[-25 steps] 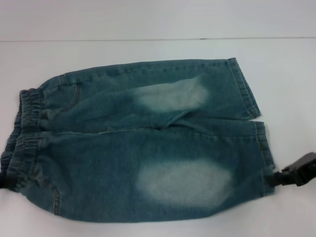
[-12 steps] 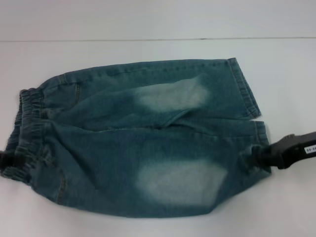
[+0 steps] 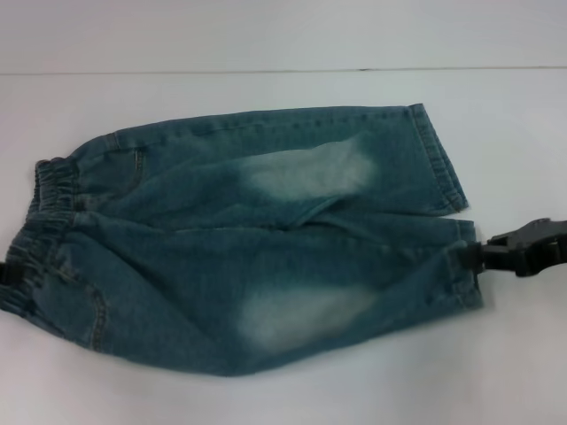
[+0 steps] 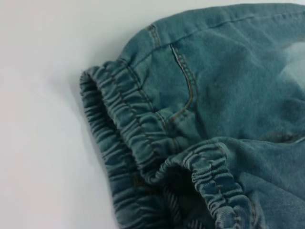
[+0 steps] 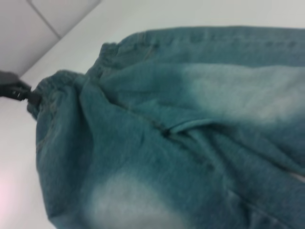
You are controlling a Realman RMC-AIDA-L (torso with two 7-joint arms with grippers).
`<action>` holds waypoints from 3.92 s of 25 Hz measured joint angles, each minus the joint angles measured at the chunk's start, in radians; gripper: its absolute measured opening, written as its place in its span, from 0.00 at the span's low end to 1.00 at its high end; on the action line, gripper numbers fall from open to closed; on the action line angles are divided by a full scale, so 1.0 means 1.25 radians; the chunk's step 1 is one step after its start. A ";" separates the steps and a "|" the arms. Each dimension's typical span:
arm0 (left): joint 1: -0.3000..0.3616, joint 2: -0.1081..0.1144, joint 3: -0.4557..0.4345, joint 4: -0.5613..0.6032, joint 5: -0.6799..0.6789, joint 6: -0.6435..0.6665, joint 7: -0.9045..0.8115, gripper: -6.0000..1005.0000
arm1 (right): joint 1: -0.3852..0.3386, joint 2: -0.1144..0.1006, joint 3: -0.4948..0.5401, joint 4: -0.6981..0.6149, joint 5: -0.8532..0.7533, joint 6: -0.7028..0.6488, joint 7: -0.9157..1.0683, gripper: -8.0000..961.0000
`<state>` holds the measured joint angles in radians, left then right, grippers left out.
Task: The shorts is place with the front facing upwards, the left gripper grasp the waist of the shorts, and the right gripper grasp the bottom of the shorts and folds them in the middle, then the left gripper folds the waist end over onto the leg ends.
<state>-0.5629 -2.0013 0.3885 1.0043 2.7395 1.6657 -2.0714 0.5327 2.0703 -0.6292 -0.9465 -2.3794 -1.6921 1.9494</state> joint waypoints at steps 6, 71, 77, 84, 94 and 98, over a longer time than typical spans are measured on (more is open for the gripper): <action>-0.027 0.023 -0.040 0.008 -0.001 0.037 -0.006 0.10 | -0.007 -0.021 0.043 -0.002 0.032 -0.007 -0.006 0.04; -0.027 -0.003 -0.099 -0.049 -0.250 -0.107 0.002 0.11 | 0.045 0.013 0.059 0.212 0.319 0.467 -0.282 0.03; -0.036 -0.005 -0.081 -0.063 -0.250 -0.134 0.000 0.11 | 0.061 0.010 0.064 0.229 0.326 0.493 -0.280 0.03; -0.042 -0.020 -0.038 -0.061 -0.279 -0.177 0.010 0.11 | 0.066 0.010 0.062 0.228 0.353 0.515 -0.273 0.03; -0.044 -0.022 -0.019 -0.062 -0.302 -0.251 0.004 0.12 | 0.078 0.007 0.067 0.243 0.356 0.574 -0.251 0.03; -0.045 -0.024 -0.019 -0.068 -0.304 -0.280 0.002 0.12 | 0.082 0.008 0.062 0.250 0.357 0.591 -0.251 0.03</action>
<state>-0.6189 -2.0307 0.3652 0.9196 2.3591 1.3157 -2.0684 0.6356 2.0798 -0.5521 -0.6337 -1.9330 -0.9527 1.6358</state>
